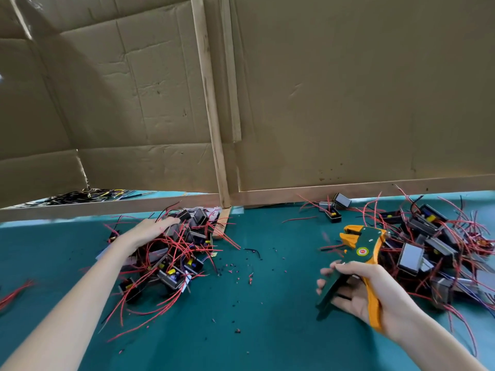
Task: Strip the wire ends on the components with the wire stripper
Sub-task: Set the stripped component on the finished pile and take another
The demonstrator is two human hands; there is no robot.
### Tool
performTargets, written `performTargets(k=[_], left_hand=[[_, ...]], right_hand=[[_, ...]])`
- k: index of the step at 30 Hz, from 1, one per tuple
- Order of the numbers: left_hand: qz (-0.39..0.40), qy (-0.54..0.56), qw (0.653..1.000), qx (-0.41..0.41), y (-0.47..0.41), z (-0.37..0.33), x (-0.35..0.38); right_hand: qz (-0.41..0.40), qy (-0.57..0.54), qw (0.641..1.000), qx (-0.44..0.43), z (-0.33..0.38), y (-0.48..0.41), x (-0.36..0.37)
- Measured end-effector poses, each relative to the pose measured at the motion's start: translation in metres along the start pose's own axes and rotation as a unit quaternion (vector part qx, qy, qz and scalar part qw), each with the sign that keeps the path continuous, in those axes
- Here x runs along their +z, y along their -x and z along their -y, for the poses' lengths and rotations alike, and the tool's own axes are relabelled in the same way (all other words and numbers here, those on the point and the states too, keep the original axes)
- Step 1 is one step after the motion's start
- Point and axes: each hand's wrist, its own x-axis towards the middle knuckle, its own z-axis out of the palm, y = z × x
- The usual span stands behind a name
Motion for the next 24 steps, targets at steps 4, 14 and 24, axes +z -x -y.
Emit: performTargets(k=[4, 14, 24], left_hand=[[0.028, -0.027, 0.999, 0.033, 0.009, -0.005, 0.002], [0.126, -0.133, 0.983, 0.03, 0.024, -0.021, -0.009], [0.154, -0.313, 0.935, -0.06, 0.036, -0.091, -0.027]], right_hand=[[-0.064, -0.002, 0.997, -0.047, 0.01, -0.006, -0.012], [-0.109, 0.015, 0.991, -0.076, 0.027, -0.015, -0.028], [-0.142, 0.016, 0.985, -0.099, 0.046, -0.018, -0.041]])
